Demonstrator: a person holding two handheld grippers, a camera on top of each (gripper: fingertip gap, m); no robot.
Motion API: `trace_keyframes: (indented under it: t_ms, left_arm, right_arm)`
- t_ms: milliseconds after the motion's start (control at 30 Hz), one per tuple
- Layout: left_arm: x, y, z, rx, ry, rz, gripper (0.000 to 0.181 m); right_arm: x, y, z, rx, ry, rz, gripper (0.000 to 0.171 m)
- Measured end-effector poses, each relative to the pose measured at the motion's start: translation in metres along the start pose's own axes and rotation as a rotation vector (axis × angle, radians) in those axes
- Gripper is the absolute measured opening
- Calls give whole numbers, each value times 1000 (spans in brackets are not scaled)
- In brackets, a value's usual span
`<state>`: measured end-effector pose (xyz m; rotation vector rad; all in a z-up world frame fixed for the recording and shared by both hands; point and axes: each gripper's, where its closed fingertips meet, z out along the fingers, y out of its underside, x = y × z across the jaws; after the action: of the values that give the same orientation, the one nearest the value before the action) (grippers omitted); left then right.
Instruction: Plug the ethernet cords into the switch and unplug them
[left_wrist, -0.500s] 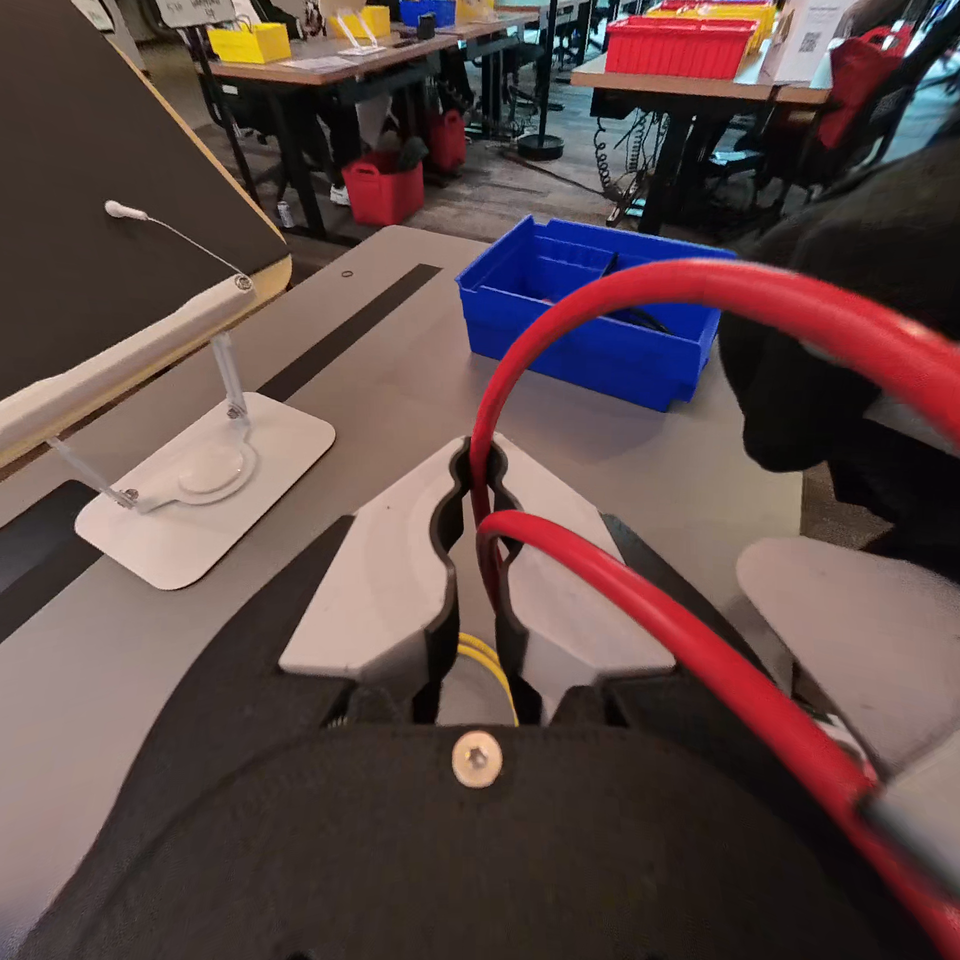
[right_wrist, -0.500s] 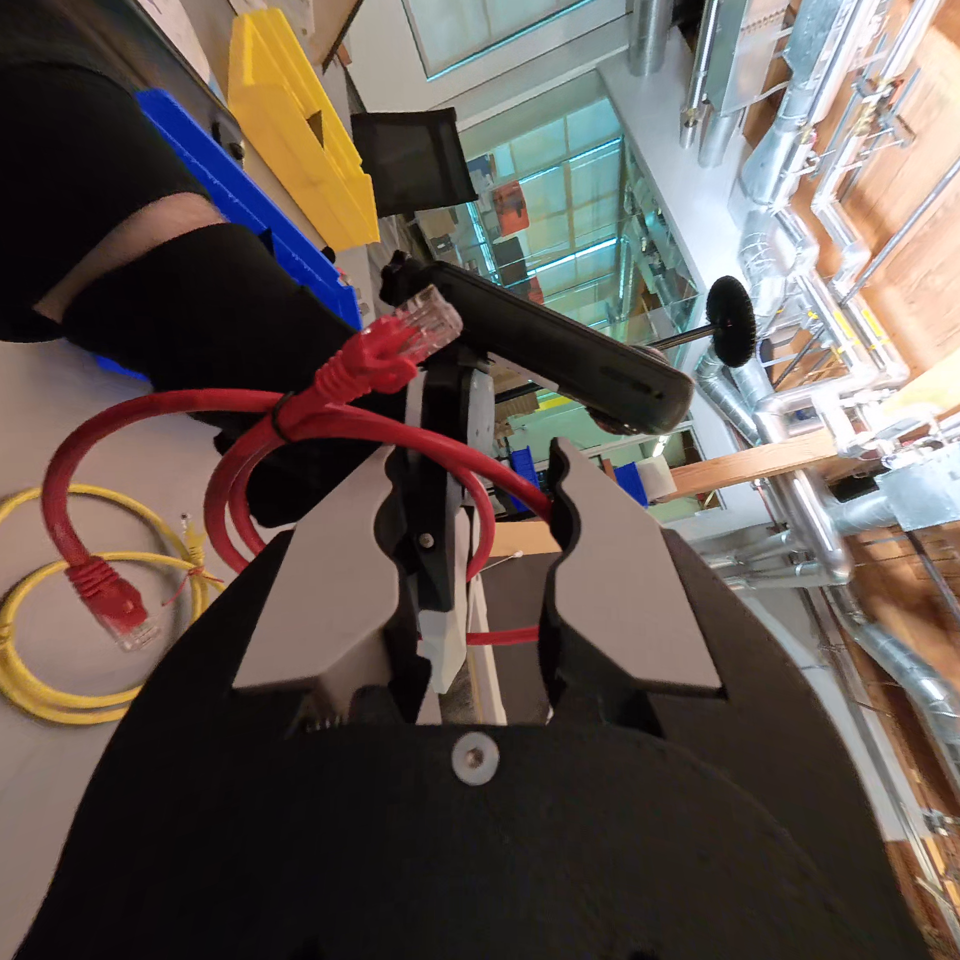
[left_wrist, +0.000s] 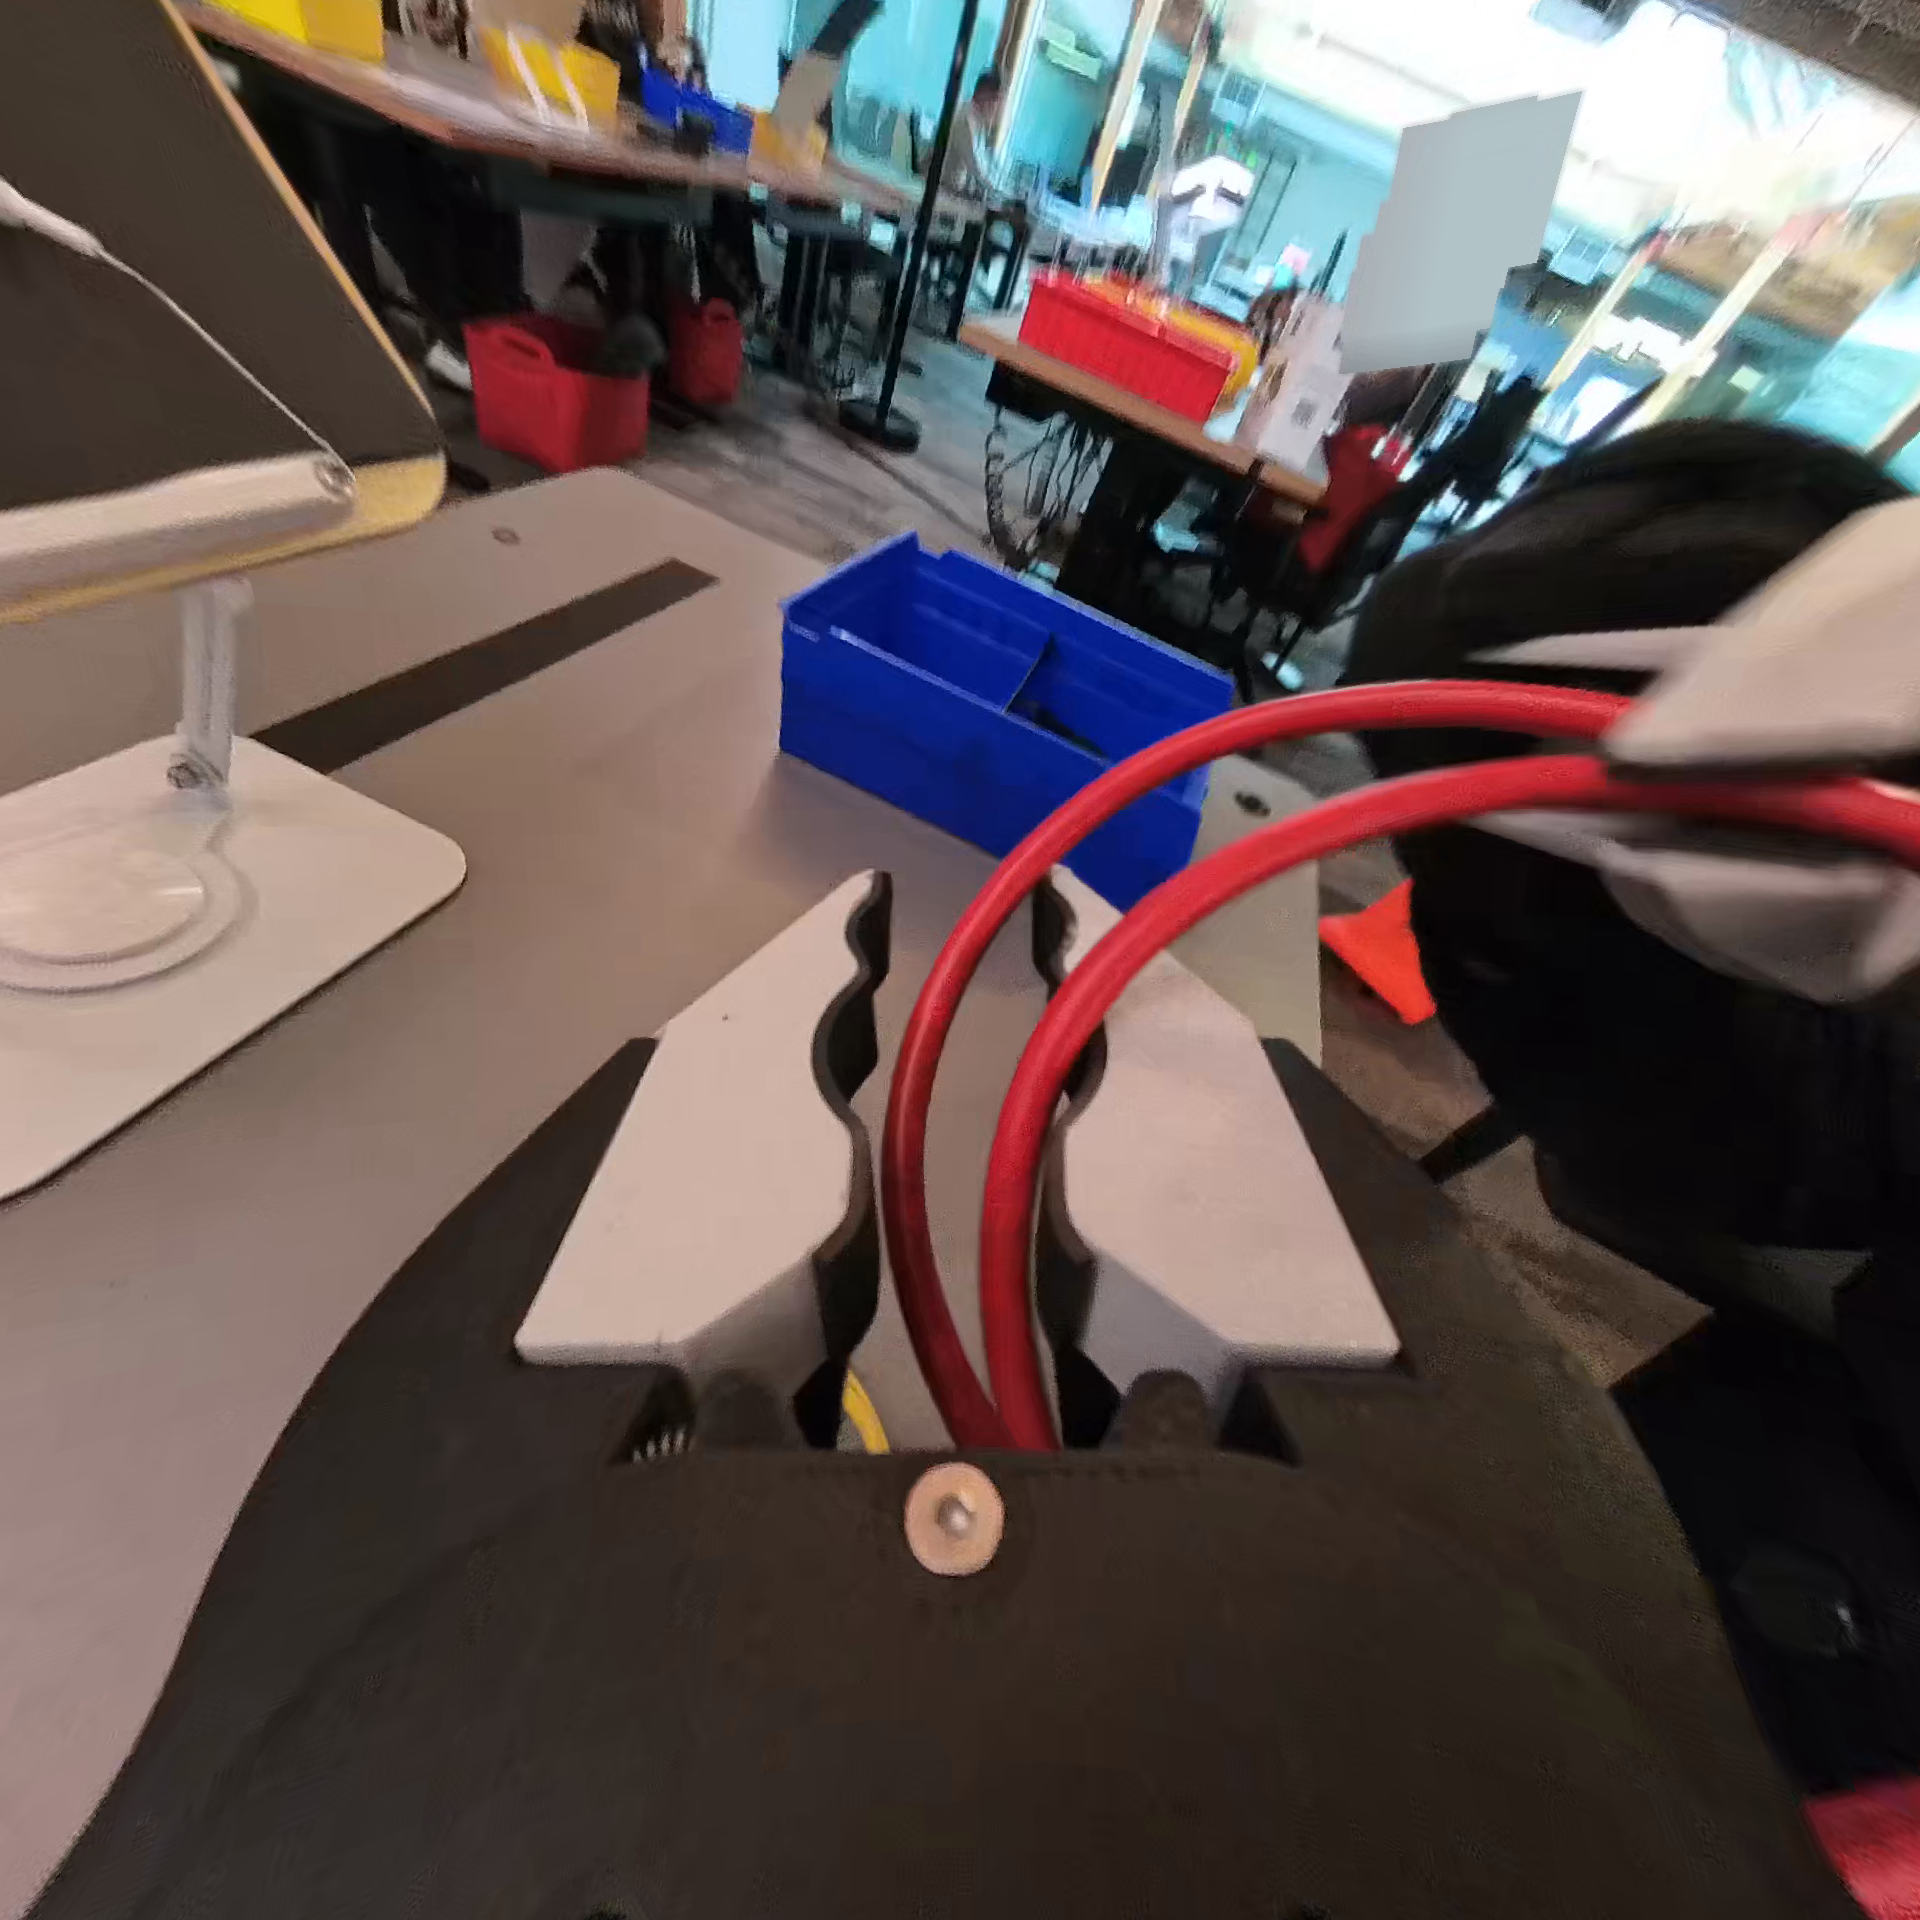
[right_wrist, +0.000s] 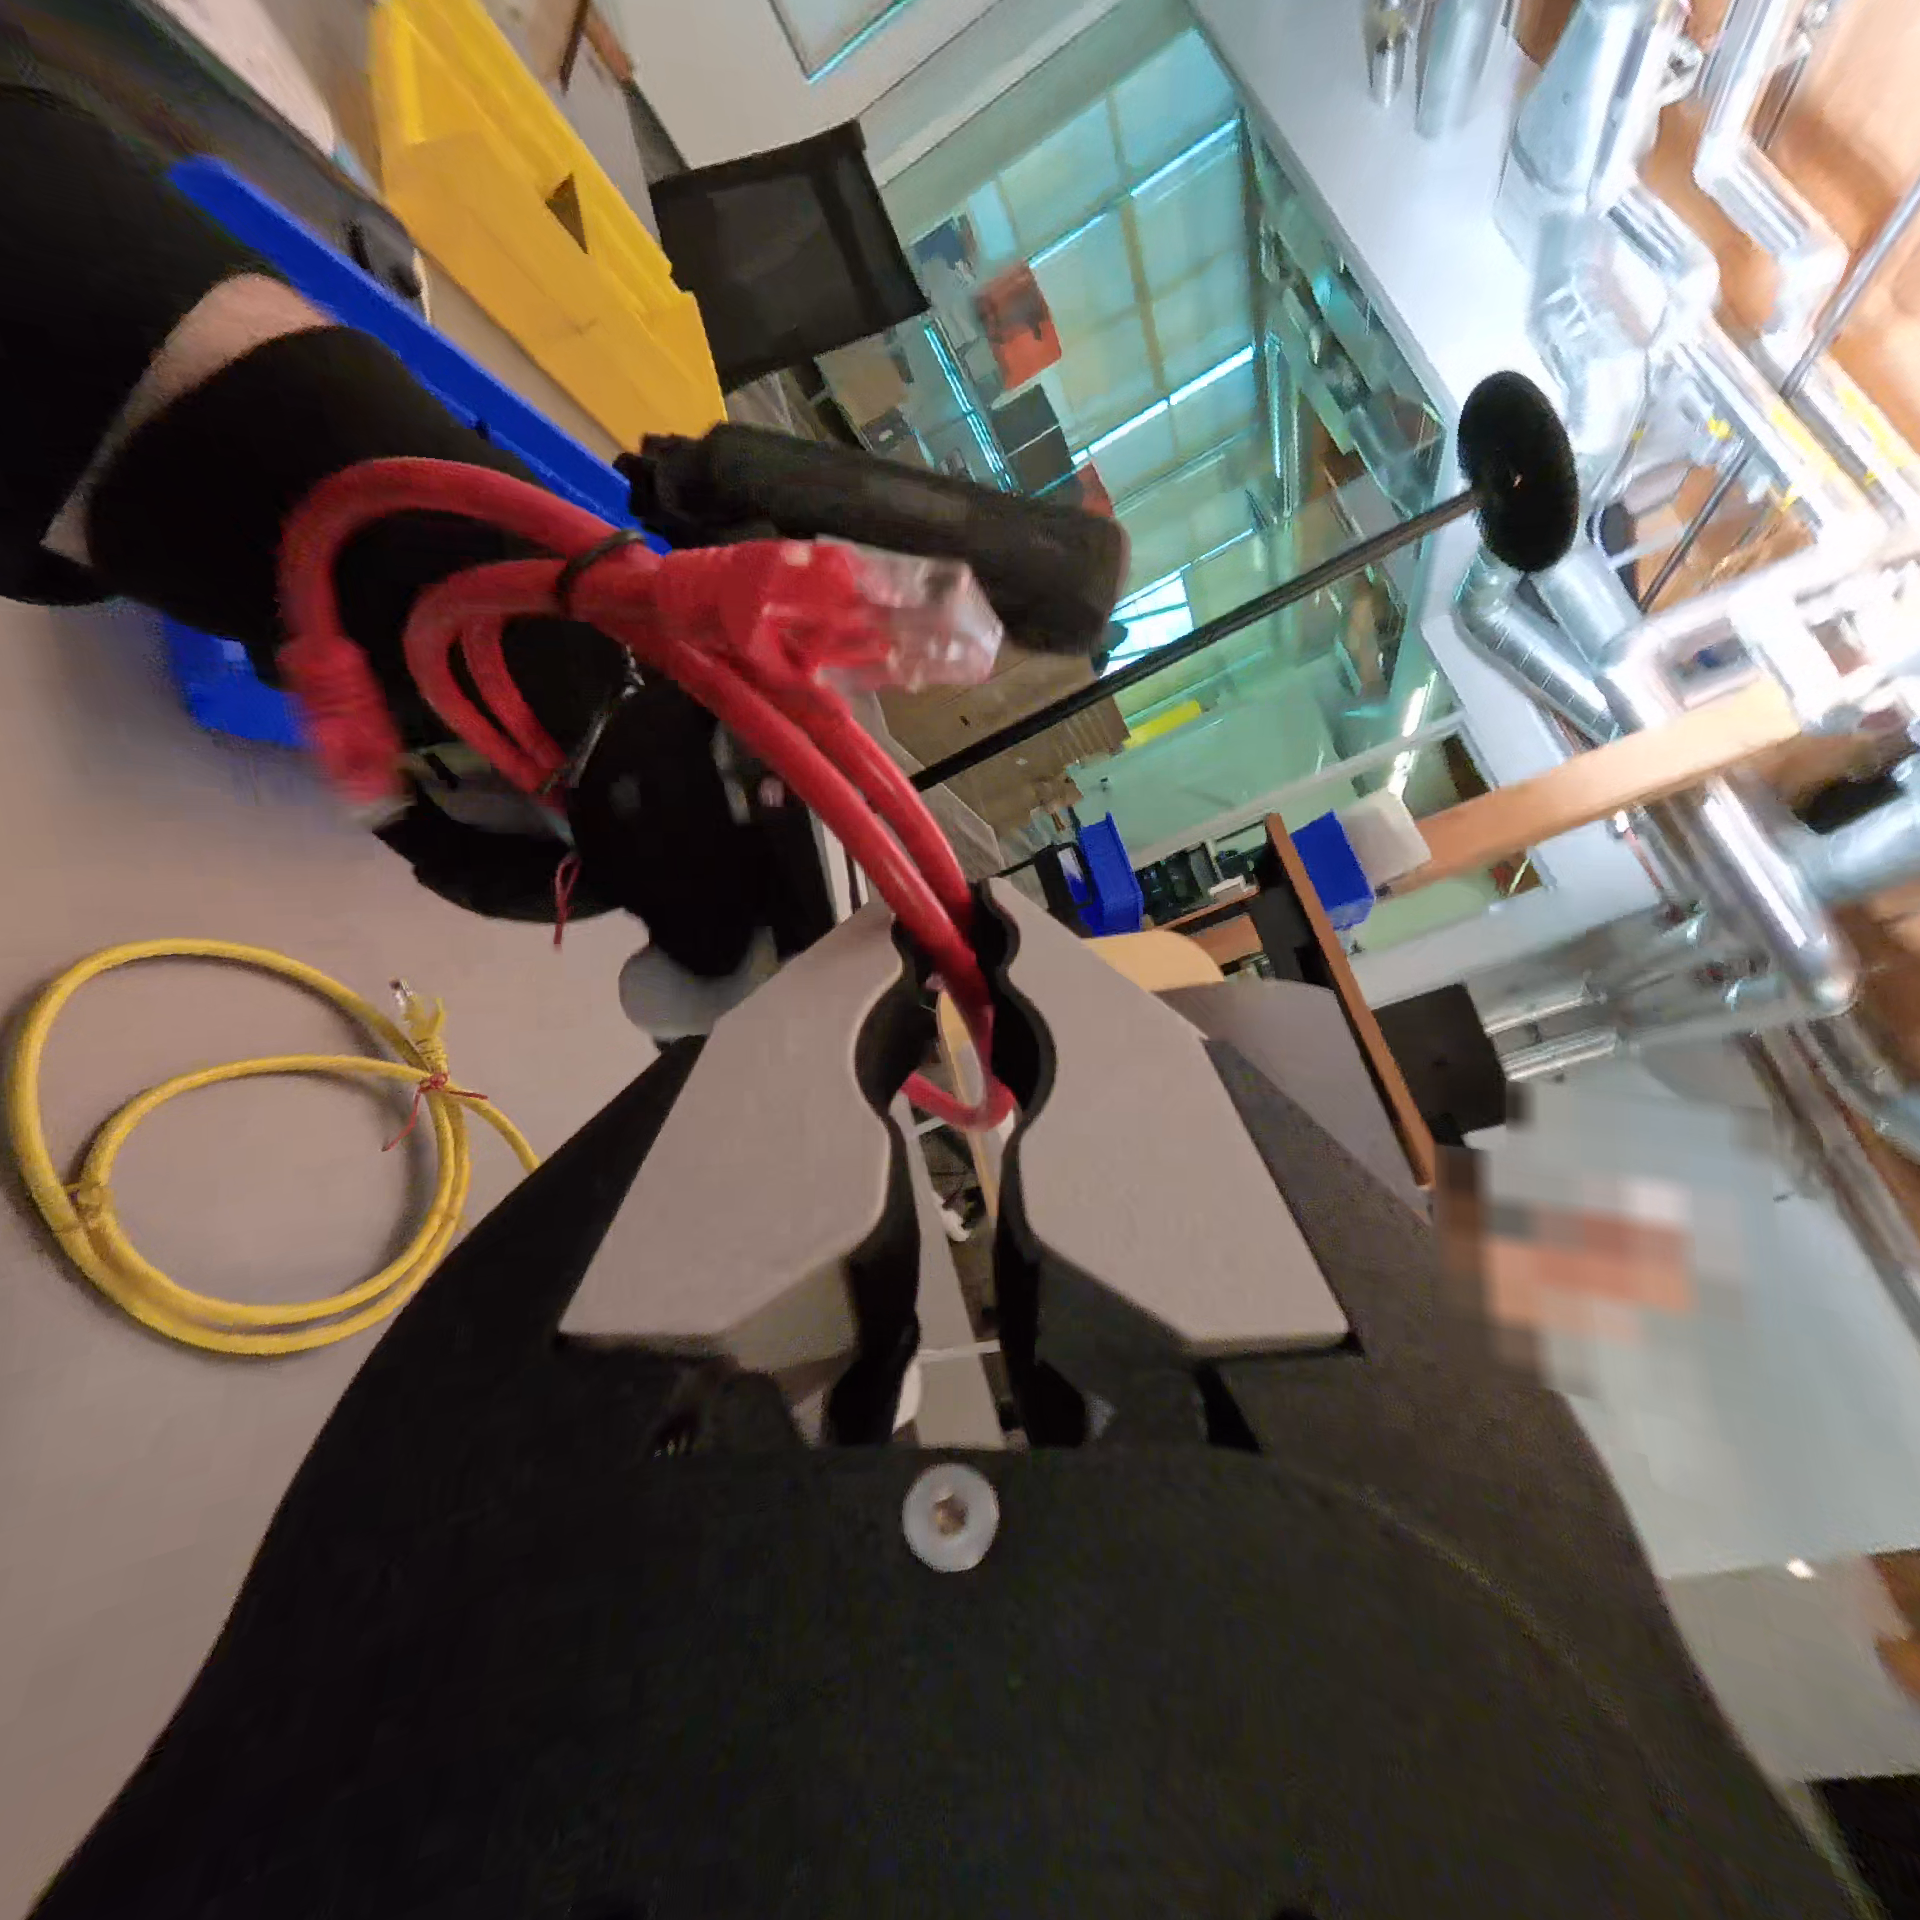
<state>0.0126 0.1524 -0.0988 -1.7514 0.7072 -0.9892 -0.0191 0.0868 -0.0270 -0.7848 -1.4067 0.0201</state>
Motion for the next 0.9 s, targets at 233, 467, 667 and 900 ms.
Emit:
trace_keyframes:
  t_ms: [233,467,667,900]
  left_arm:
    - [-1,-16,-24,8,42,-5,35]
    - [23,-8,-21,13,311,-209,41]
    - [18,22,-19,-171,197,15,43]
    - [-17,71,-33,-549,-151,454,45]
  right_arm:
    - [7,9,4,26,16,116,4]
    - [-4,2,-4,75,7,10,3]
    - [-35,-7,-10,-11,-146,-239,3]
    - [-66,32,-2,-155,-323,-211,2]
